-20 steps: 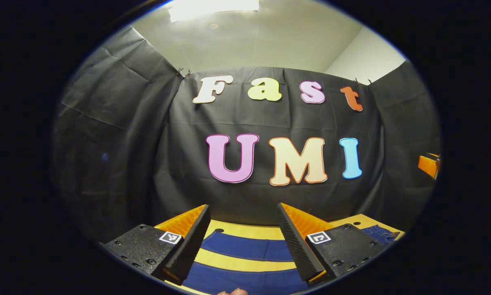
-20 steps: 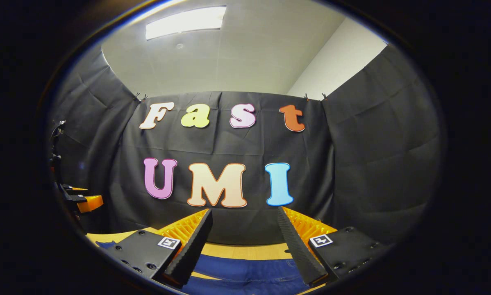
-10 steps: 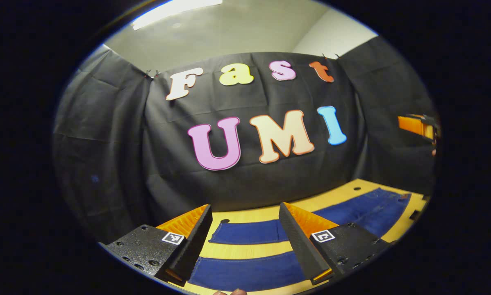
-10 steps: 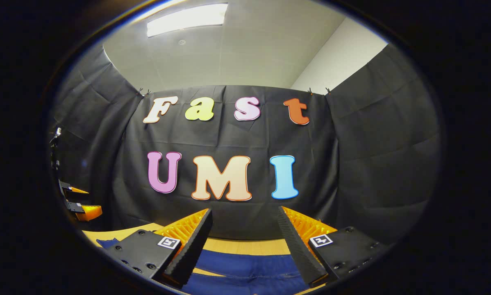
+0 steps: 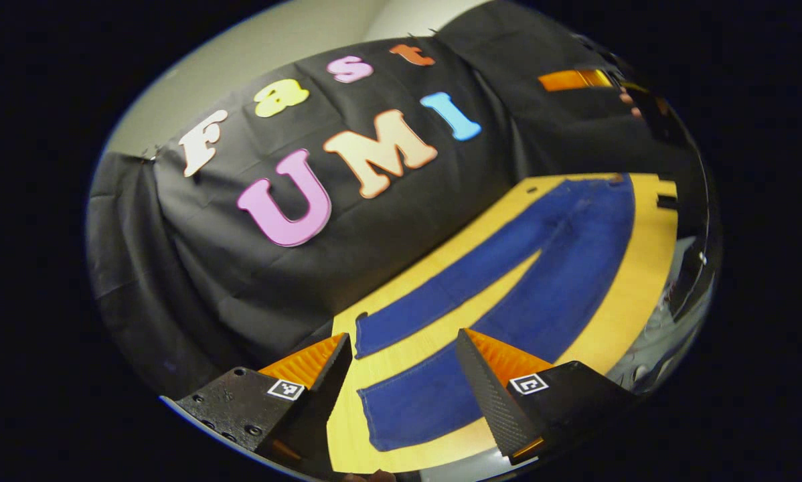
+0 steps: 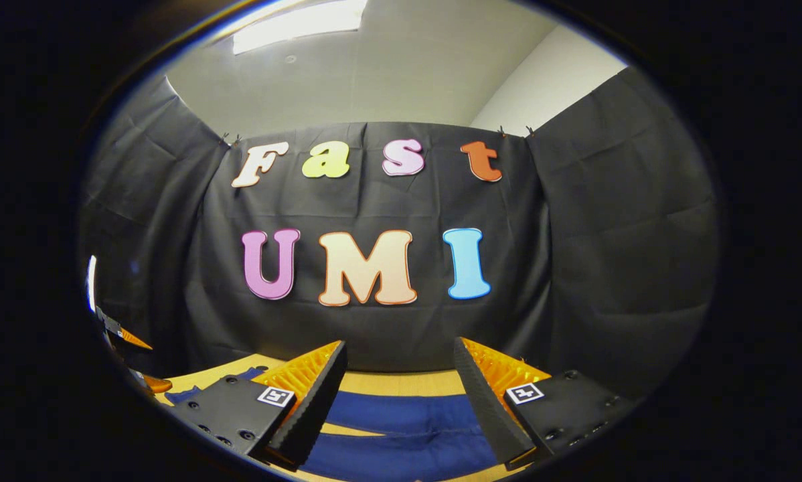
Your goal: Grasp the waist and the cuffs of the jeans and fold them to make the two legs overlap; first hold the waist and fold one-third of the jeans toward the cuffs, then hold the cuffs and fold the remaining one-third in the same direction to finish folding.
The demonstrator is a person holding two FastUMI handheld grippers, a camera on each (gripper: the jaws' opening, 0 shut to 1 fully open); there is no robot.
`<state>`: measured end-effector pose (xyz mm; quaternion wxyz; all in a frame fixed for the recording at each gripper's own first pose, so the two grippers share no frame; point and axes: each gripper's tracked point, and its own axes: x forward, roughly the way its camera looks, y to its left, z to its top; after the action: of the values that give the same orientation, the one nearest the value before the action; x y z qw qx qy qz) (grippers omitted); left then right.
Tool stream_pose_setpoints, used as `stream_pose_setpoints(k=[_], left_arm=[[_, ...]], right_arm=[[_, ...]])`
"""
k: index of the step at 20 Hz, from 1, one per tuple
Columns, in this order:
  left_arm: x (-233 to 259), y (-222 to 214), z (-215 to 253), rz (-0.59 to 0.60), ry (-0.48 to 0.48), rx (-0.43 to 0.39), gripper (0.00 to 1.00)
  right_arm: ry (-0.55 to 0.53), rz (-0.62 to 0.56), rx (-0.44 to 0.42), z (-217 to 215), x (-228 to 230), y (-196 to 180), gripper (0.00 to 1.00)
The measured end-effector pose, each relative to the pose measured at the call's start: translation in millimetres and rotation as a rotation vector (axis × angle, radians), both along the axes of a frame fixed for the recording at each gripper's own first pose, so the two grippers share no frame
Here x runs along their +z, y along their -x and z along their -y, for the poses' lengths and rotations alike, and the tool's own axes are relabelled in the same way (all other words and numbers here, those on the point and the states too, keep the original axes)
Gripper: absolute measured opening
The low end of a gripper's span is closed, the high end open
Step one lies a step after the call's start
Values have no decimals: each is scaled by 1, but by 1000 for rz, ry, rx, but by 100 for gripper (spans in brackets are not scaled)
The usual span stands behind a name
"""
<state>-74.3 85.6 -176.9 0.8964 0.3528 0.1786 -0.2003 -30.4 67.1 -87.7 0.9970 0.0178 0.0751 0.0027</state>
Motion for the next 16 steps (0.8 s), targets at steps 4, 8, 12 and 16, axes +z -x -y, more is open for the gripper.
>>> stream_pose_setpoints(k=[4, 8, 12, 16], left_arm=[[-50, 19, -14, -116, -119, -87, 95], [-102, 31, -46, -245, -288, -116, 96], [-141, 42, -75, -325, -445, -165, 96], [-165, 48, -86, -386, -531, -228, 96]], right_arm=[[15, -30, -16, 6, -6, 5, 98], [37, -48, -30, 13, -12, 8, 99], [55, -84, -50, 18, -26, 14, 99], [69, -106, -71, 22, -31, 19, 99]])
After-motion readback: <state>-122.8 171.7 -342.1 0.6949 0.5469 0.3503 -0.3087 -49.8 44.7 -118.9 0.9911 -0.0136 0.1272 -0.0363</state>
